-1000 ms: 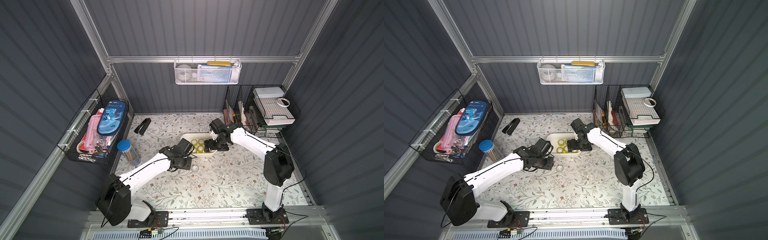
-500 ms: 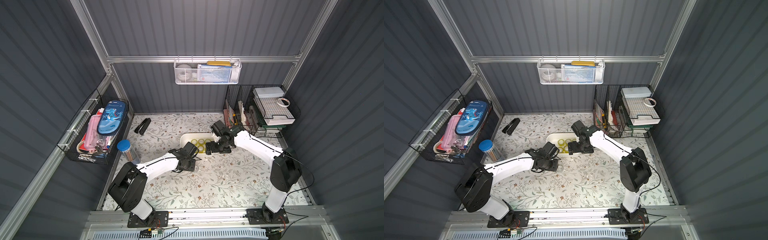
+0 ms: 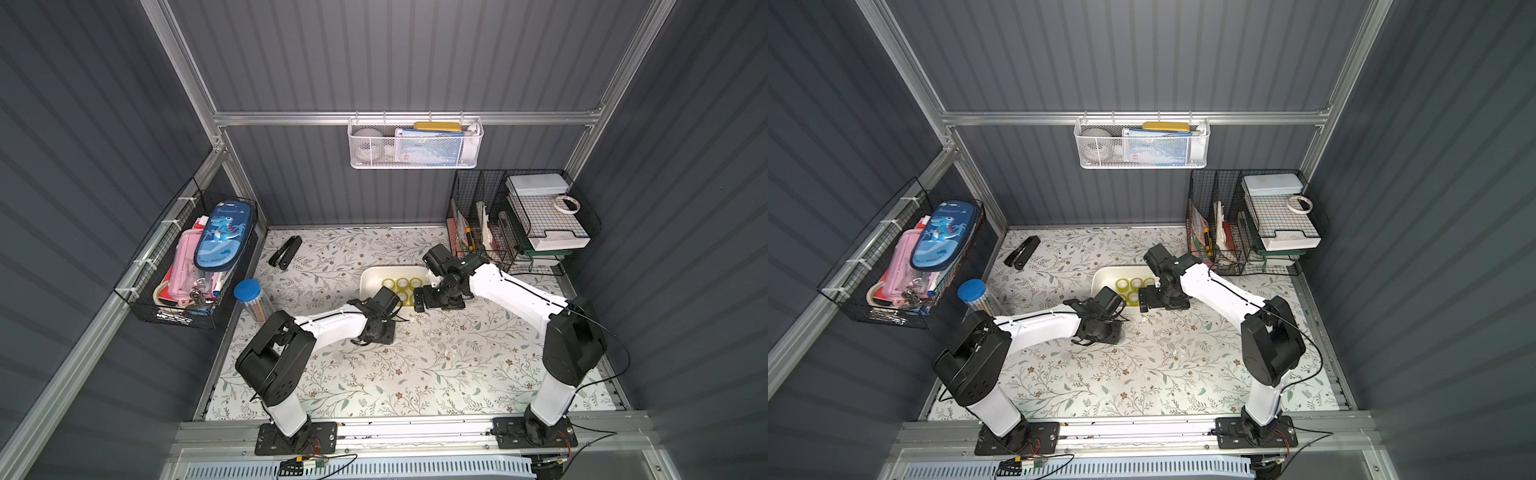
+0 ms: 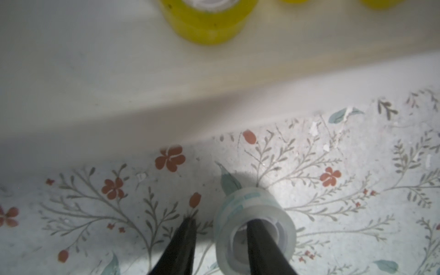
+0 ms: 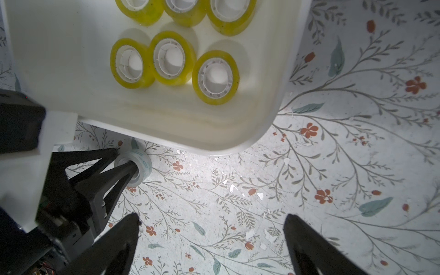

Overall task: Put the transparent tape into the storage box
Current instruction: Pick up the tape at the center of the board, then place the tape in the storage box.

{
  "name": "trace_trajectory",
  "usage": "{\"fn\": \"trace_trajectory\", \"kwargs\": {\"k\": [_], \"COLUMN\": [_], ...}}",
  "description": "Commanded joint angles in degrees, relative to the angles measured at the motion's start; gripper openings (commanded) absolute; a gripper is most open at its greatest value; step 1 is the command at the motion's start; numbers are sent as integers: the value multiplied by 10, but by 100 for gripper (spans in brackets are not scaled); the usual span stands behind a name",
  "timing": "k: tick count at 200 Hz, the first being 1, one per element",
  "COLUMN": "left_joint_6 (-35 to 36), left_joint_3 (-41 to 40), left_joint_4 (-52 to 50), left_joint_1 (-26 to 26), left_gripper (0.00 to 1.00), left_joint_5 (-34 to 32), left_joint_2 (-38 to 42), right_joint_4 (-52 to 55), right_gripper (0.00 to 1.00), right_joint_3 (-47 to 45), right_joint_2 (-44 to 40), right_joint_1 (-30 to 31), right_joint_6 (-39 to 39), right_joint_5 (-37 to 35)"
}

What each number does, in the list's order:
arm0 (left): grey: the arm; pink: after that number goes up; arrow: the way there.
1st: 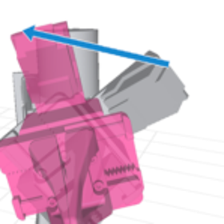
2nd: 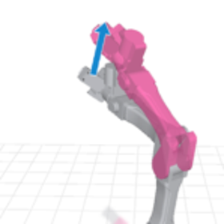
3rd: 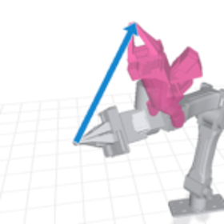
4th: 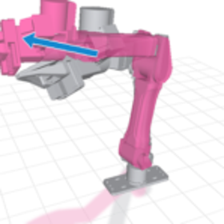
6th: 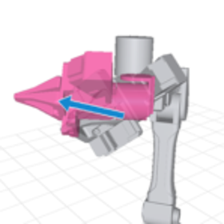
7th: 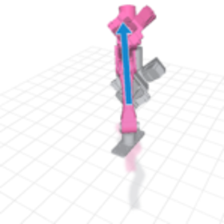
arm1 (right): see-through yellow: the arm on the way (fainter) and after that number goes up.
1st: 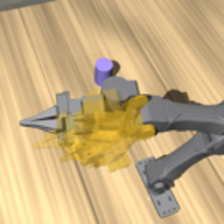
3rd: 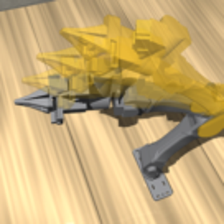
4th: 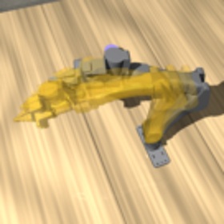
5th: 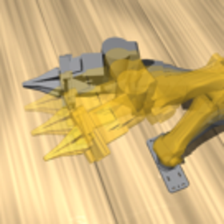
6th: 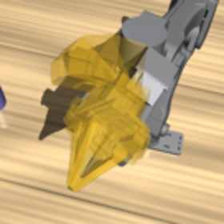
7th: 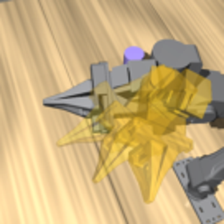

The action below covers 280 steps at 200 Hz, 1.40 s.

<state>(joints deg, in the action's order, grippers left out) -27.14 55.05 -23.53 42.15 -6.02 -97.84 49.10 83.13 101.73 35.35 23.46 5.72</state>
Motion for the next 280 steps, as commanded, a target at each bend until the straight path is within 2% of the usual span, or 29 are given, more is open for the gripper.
{"fn": "trace_trajectory", "kwargs": {"k": [1, 11, 24, 92, 138, 170, 201, 250, 280], "left_joint_6": [-10, -10, -12, -23, 15, 47, 89, 142, 160], "left_joint_3": [3, 2, 0, 35, 153, 211, 256, 368, 407], "left_joint_4": [-5, -8, -16, -120, -214, -220, -209, -205, -220], "left_joint_1": [6, 8, 11, 11, -9, -66, -106, -127, -133], "left_gripper": [29, 20, 0, 0, 0, 0, 0, 0, 0], "left_joint_5": [8, 7, 3, -37, -77, -56, -48, -37, -44], "left_joint_2": [-16, -14, -3, 105, 108, 68, 5, -126, -179], "right_joint_4": [2, 2, 2, 2, 4, 1, -50, -61, -53], "right_gripper": [99, 99, 99, 99, 99, 99, 99, 99, 99], "right_joint_3": [-8, -9, -9, 0, 14, 27, 34, 110, 119], "right_joint_2": [-15, -16, -17, -11, -4, 3, -3, 34, 48], "right_joint_1": [1, 1, 1, 1, 2, 3, 7, 8, 8], "right_joint_6": [7, 8, 8, 8, 1, -14, -22, -38, -44], "right_joint_5": [-11, -11, -12, -7, -11, -9, 19, 39, 33]}}
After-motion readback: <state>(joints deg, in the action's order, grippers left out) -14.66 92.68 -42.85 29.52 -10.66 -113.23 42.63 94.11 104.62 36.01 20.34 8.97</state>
